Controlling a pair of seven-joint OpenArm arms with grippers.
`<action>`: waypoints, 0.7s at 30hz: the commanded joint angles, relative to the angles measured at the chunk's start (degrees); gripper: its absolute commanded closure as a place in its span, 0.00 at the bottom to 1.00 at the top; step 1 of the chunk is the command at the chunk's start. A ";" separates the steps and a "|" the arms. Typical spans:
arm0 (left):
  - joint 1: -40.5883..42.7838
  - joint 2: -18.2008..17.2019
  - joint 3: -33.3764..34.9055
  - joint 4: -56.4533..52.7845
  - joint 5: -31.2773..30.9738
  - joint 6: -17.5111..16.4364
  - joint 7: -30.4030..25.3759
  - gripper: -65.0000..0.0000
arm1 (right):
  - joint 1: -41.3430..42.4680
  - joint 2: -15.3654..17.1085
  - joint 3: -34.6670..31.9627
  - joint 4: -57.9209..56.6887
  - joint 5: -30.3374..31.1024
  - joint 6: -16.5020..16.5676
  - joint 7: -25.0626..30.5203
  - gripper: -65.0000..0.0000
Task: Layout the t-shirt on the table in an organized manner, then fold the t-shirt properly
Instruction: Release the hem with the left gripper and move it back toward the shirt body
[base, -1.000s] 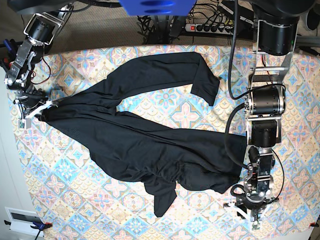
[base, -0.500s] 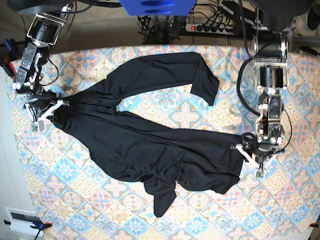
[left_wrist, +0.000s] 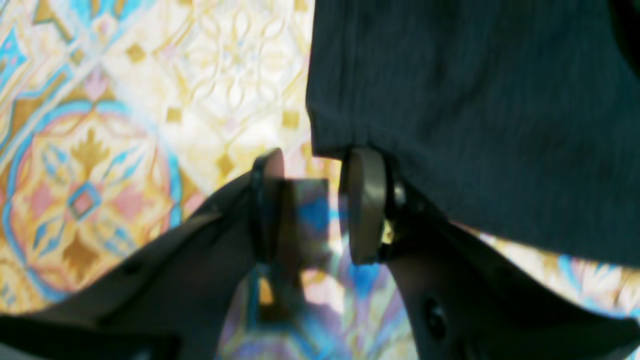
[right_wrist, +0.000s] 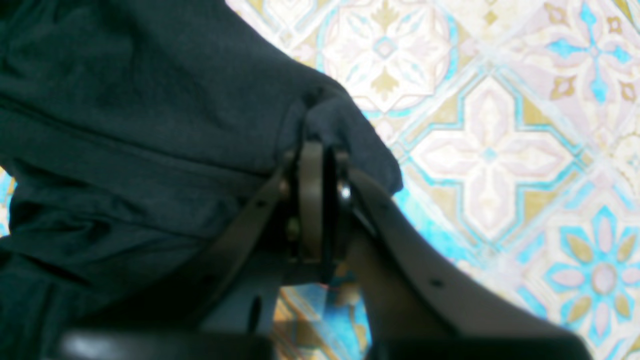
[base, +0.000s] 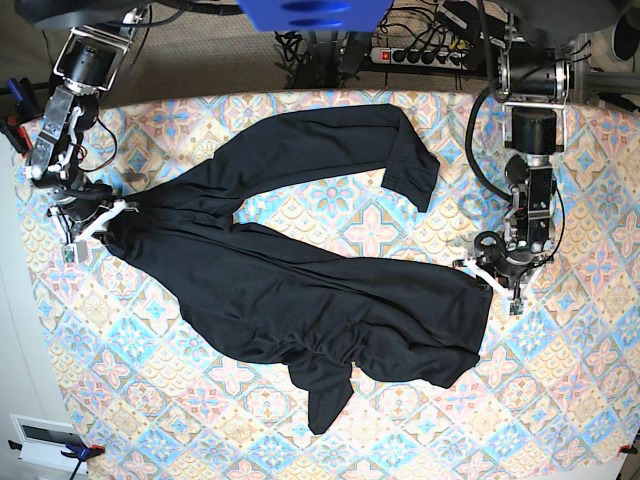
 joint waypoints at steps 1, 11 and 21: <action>-0.64 0.92 -0.03 0.18 -0.62 -0.83 1.51 0.70 | 0.71 1.22 0.29 0.95 0.91 0.35 1.22 1.00; -2.48 -1.37 -0.12 14.51 -10.64 -1.35 11.00 1.00 | 0.89 1.22 0.29 0.77 0.91 0.35 1.22 1.00; -2.40 -15.87 -9.87 28.49 -36.31 -1.35 26.74 1.00 | 0.98 1.22 0.38 0.77 0.91 0.35 1.31 1.00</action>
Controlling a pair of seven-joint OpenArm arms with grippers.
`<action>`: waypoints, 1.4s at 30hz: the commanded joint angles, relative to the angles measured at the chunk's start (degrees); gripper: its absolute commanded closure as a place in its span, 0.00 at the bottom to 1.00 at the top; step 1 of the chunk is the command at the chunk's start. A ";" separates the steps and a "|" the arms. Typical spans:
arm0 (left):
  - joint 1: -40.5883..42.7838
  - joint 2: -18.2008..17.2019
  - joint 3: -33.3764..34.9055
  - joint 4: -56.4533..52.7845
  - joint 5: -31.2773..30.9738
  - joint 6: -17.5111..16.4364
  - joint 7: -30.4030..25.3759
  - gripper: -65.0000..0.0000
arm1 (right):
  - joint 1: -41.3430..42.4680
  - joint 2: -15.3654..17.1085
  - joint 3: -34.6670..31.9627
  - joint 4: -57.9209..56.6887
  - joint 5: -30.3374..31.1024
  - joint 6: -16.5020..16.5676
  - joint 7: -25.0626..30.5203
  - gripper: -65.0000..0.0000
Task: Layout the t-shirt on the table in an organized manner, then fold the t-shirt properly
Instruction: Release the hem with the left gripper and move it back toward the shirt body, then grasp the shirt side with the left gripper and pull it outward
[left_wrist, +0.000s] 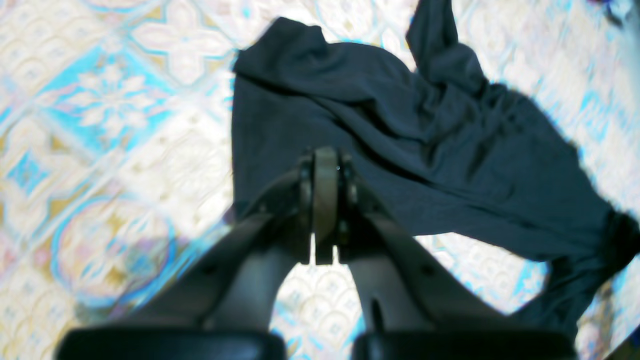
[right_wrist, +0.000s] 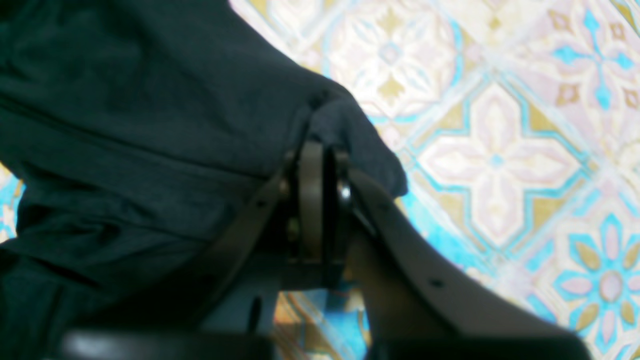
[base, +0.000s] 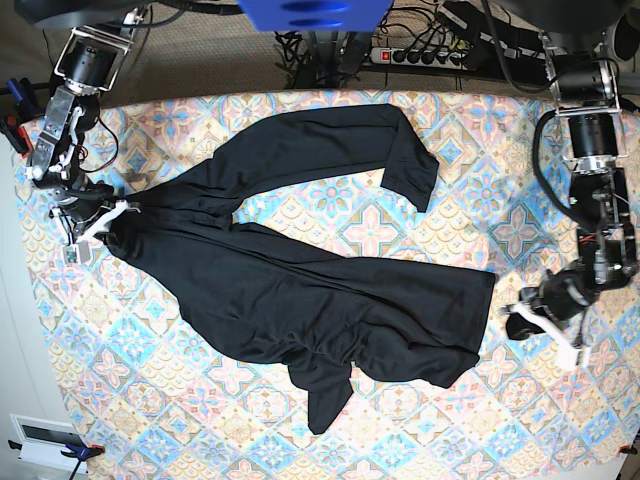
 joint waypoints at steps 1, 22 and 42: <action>-1.54 -1.29 -1.46 0.82 -1.05 -0.17 -0.87 1.00 | 0.84 1.33 0.44 0.86 0.58 0.13 1.40 1.00; -0.84 10.75 3.63 -25.73 18.90 0.09 -18.80 0.54 | 0.40 1.33 0.35 1.47 0.58 0.13 1.31 1.00; -4.36 18.92 9.52 -28.89 18.20 -0.17 -20.65 1.00 | 0.40 1.33 0.35 1.47 0.67 0.13 1.31 1.00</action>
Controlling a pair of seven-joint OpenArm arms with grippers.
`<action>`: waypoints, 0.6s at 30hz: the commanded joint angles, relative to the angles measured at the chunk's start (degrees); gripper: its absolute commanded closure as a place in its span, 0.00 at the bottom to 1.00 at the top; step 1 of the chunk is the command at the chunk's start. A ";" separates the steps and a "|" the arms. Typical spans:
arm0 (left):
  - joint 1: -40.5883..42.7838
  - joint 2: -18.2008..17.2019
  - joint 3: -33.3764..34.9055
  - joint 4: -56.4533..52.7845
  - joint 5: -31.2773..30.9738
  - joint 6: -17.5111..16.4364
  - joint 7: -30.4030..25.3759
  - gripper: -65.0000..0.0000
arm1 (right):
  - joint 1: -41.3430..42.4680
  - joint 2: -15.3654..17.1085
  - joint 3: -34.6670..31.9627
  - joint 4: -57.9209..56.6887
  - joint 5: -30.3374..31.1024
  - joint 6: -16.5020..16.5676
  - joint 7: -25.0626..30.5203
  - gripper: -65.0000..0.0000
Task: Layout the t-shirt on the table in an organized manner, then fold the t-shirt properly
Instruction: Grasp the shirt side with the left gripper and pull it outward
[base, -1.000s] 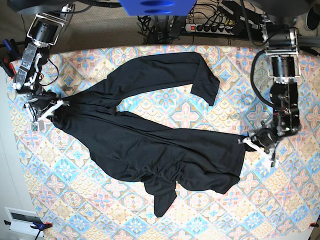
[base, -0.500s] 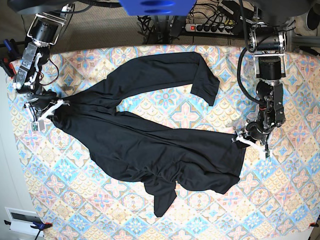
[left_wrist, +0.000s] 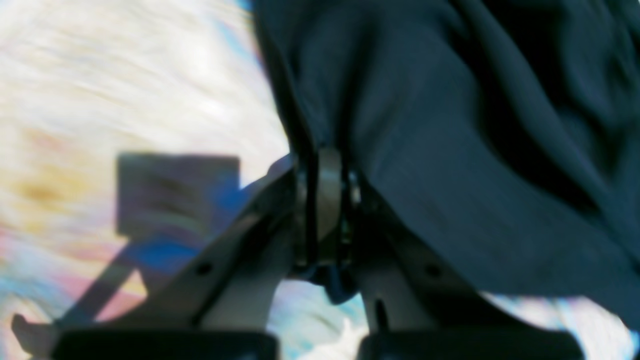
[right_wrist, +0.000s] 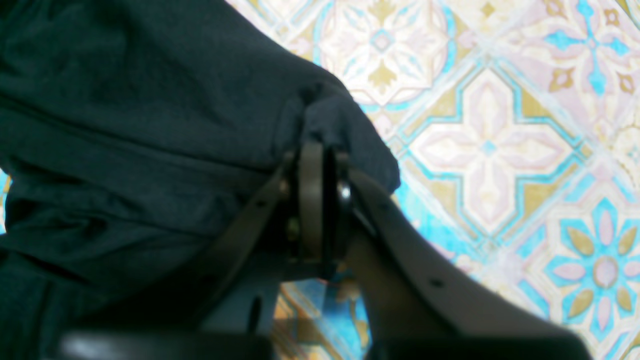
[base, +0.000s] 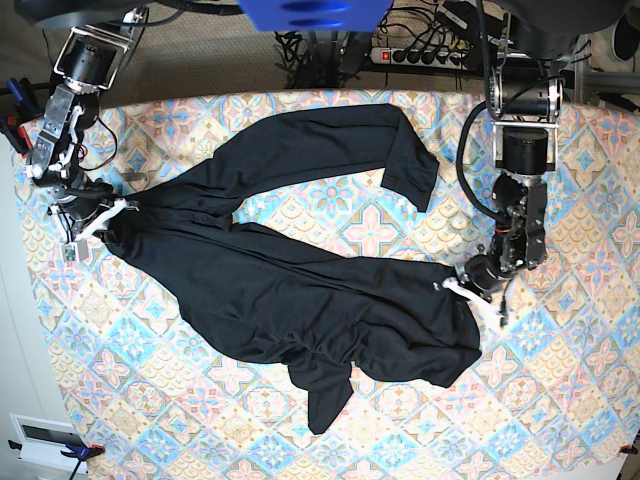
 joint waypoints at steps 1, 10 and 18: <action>-0.27 -0.38 -0.16 4.06 -0.69 -0.20 2.56 1.00 | 0.84 1.28 0.35 1.21 0.83 0.32 1.33 1.00; 9.23 -11.10 -14.66 33.07 -17.39 -1.25 21.28 1.00 | 1.19 1.28 0.35 1.21 0.83 0.32 1.33 1.00; 6.15 -16.73 -22.75 23.58 -22.67 -1.16 23.48 1.00 | 1.19 1.28 0.35 0.86 0.83 0.32 1.33 1.00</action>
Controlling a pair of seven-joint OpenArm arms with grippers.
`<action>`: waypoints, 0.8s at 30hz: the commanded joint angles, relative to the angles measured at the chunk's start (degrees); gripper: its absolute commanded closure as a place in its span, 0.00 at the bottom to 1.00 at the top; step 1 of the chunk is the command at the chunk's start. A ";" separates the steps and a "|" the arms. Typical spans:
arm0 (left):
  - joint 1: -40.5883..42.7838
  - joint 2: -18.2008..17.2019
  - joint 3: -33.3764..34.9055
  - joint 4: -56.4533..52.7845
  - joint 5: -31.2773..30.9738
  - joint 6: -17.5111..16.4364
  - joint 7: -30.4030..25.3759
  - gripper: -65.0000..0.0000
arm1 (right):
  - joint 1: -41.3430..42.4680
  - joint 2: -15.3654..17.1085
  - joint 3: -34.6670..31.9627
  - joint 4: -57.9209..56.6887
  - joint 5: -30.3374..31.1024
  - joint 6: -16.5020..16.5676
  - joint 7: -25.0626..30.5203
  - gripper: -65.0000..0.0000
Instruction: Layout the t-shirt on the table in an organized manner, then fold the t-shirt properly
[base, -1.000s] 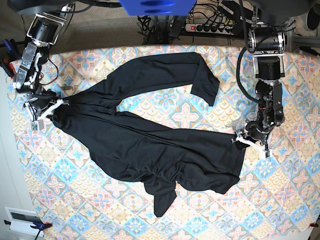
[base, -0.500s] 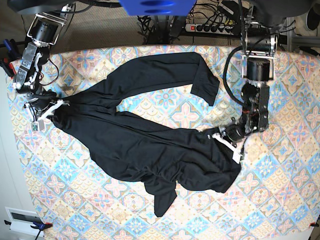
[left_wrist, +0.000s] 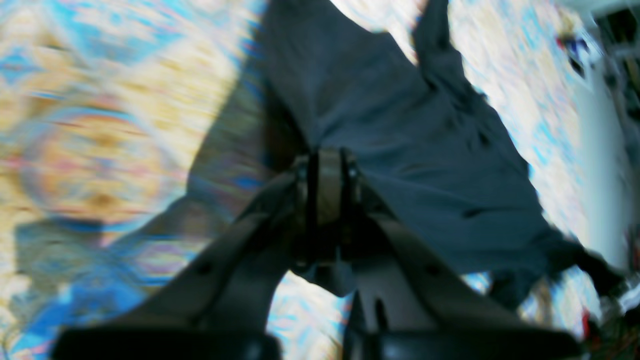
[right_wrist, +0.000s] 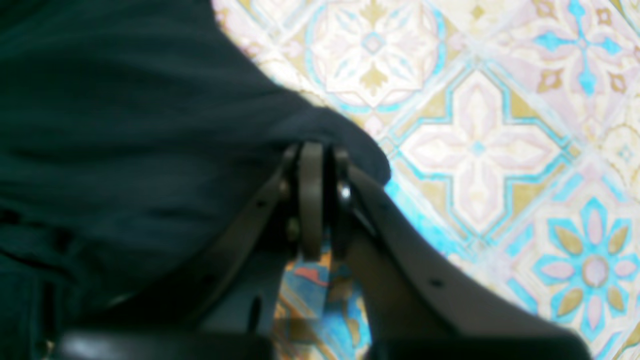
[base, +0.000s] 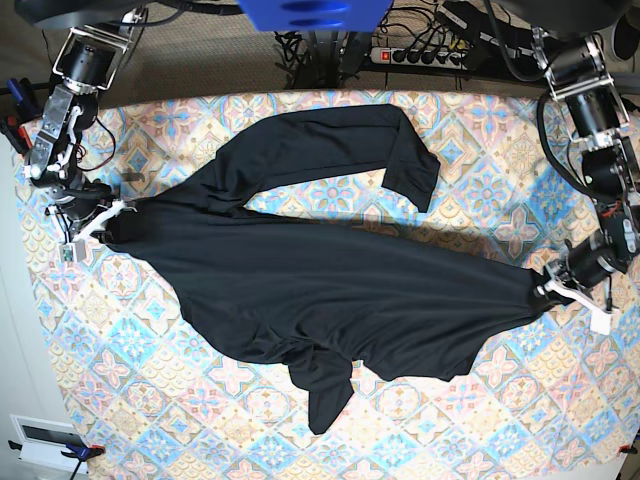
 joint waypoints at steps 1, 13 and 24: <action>-3.17 -0.38 1.25 -2.34 0.77 0.24 -1.97 1.00 | 0.95 1.04 0.13 0.71 0.76 0.30 1.24 1.00; -16.88 10.52 17.17 -24.50 17.39 0.41 -26.23 0.92 | 1.04 1.04 -4.44 0.44 -0.03 0.04 1.51 1.00; -28.22 15.97 17.43 -31.35 22.40 6.48 -36.78 0.86 | 7.72 1.04 3.12 0.97 -13.22 0.04 1.77 1.00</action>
